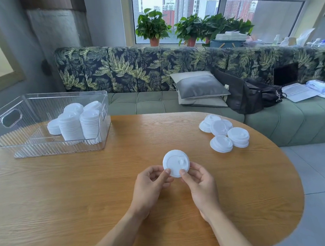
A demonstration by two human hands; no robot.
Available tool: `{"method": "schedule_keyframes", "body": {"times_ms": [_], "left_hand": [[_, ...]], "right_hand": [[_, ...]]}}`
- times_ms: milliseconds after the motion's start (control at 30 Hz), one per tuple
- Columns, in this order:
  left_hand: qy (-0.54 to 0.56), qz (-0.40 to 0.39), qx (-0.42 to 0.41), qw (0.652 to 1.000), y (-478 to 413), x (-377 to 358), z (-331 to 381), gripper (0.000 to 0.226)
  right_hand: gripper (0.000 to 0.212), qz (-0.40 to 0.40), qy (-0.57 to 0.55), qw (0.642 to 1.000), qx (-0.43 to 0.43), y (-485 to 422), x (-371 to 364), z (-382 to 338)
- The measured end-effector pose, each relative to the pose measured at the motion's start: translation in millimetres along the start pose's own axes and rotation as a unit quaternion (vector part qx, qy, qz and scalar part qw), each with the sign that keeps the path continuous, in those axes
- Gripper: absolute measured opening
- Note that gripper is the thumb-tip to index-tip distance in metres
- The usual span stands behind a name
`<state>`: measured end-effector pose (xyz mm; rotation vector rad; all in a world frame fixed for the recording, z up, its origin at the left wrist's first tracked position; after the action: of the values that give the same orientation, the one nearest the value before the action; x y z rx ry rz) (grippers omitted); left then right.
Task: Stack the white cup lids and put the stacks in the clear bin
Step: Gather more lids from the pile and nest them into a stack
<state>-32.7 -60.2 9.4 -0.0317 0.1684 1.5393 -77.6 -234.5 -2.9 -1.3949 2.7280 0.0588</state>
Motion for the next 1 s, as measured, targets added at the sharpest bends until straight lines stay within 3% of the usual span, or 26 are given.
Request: {"method": "schedule_keyframes", "body": {"times_ms": [333, 467, 600, 833, 1000], "left_hand": [[-0.014, 0.01, -0.003, 1.0, 0.1, 0.5, -1.3, 0.03], [-0.012, 0.007, -0.004, 1.0, -1.5, 0.1, -5.6, 0.031], [-0.03, 0.003, -0.01, 0.999, -4.7, -1.8, -9.5, 0.032], [-0.043, -0.016, -0.015, 0.999, -16.9, -33.2, -13.6, 0.034], [-0.057, -0.028, -0.021, 0.998, -34.6, -64.2, -13.5, 0.032]], "right_hand": [[0.03, 0.015, 0.016, 1.0, 0.013, 5.4, 0.0, -5.7], [0.04, 0.093, 0.02, 0.995, 0.038, 7.5, 7.5, -7.9], [0.032, 0.165, 0.071, 0.98, 0.081, 2.1, 16.8, -14.2], [0.041, 0.196, 0.321, 0.918, 0.129, -44.5, 60.7, -26.3], [0.046, 0.223, 0.41, 0.877, 0.113, -79.6, 83.3, -28.7]]}}
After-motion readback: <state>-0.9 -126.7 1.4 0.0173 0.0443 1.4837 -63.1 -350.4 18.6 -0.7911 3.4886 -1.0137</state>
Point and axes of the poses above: each hand's wrist, its own y-axis away from the middle knuckle, its own x-axis out of the back of the hand, z = x × y, the point moved 7 cm from there along -y, towards the middle knuckle, and after that the axes turned 10 degrees about z, right-handed, at the moved point
